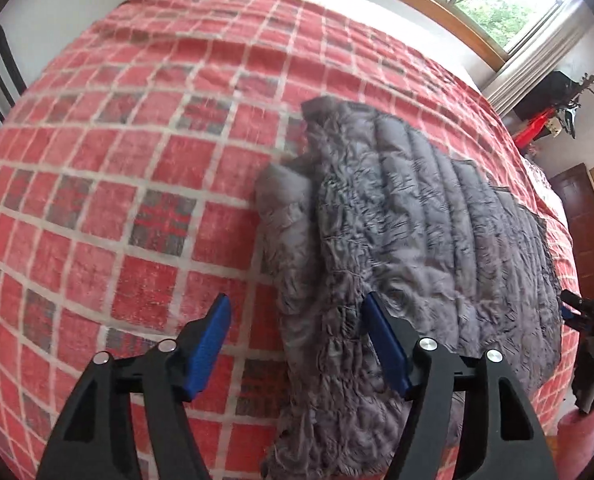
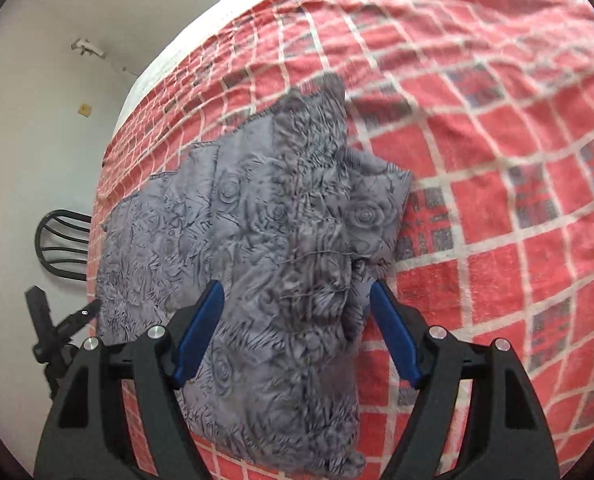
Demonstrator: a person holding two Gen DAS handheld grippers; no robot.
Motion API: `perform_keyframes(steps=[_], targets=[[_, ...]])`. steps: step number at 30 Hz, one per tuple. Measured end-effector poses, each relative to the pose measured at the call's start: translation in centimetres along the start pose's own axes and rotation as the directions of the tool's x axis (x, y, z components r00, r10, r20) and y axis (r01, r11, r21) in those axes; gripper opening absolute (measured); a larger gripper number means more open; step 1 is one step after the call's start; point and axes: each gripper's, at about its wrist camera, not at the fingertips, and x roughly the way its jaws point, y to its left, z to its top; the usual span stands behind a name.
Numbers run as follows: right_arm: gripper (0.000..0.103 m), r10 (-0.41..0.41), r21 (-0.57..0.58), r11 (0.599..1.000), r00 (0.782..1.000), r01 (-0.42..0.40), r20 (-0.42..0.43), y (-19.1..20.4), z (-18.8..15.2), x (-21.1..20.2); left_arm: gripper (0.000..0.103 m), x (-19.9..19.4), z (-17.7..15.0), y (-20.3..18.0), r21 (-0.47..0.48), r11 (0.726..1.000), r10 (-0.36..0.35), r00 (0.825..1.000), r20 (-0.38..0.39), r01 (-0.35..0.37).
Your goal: Fold large clothes
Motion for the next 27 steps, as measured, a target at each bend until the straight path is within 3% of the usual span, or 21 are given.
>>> perform_keyframes(steps=[10, 13, 14, 15, 18, 20, 22, 27], targets=[[0.079, 0.076, 0.012, 0.997, 0.997, -0.076, -0.028, -1.5, 0.0, 2.6, 0.076, 3.0, 1.1, 0.0, -0.030, 0.997, -0.065, 0.998, -0.019, 0.064], [0.078, 0.075, -0.003, 0.997, 0.997, -0.075, -0.028, -1.3, 0.1, 2.9, 0.067, 3.5, 1.1, 0.0, -0.060, 0.992, -0.112, 0.993, -0.025, 0.111], [0.075, 0.073, -0.006, 0.997, 0.997, -0.073, -0.027, -1.2, 0.1, 2.9, 0.049, 3.5, 1.1, 0.0, -0.066, 0.988, -0.142, 0.990, -0.025, 0.140], [0.071, 0.073, -0.019, 0.997, 0.997, -0.074, -0.024, -1.0, 0.0, 2.9, 0.042, 3.3, 1.0, 0.0, -0.079, 0.983, -0.169, 0.985, -0.019, 0.167], [0.048, 0.104, -0.024, 0.994, 0.994, -0.105, -0.014, -0.7, -0.1, 2.3, 0.025, 2.6, 0.8, -0.9, -0.048, 0.991, -0.129, 0.992, 0.009, 0.129], [0.035, 0.118, -0.015, 0.993, 0.993, -0.118, -0.001, -0.3, -0.2, 1.8, 0.020, 1.7, 0.7, -1.3, -0.051, 0.991, -0.121, 0.992, 0.033, 0.123], [0.028, 0.139, -0.017, 0.990, 0.990, -0.139, 0.019, 0.0, -0.5, 0.7, 0.017, 0.3, 0.5, -1.4, -0.072, 0.987, -0.139, 0.988, 0.069, 0.144], [0.021, 0.198, -0.062, 0.979, 0.979, -0.195, 0.055, 2.1, -1.7, -3.2, 0.014, -4.1, -0.4, -2.6, -0.038, 0.981, -0.183, 0.974, 0.130, 0.190]])
